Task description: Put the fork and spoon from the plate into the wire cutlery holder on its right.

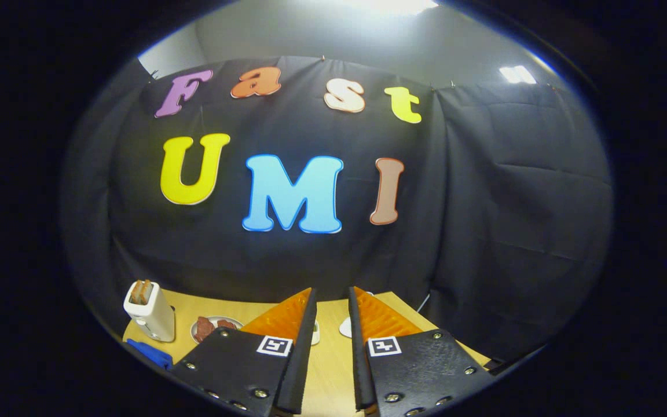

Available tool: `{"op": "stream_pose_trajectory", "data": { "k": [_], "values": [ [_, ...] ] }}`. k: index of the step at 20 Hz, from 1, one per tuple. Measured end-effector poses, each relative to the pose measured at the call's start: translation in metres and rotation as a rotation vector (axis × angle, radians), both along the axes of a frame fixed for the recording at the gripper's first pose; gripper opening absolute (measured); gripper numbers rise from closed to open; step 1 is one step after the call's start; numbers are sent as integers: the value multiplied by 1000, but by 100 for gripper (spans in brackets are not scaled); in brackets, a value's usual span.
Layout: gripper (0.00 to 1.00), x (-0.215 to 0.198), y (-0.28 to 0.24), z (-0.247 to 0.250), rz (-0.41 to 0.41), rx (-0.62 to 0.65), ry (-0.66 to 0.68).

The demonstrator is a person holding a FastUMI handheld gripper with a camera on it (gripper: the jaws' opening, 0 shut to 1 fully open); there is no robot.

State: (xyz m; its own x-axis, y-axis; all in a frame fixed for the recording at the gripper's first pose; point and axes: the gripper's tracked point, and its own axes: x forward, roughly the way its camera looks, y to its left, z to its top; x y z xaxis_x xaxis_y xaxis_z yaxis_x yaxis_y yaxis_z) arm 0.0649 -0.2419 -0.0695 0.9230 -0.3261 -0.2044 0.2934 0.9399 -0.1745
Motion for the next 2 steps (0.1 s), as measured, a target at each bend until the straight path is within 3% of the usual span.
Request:
{"op": "stream_pose_trajectory", "data": {
  "k": [2],
  "values": [
    [33,1,13,4,25,10,-13]
  ]
}}
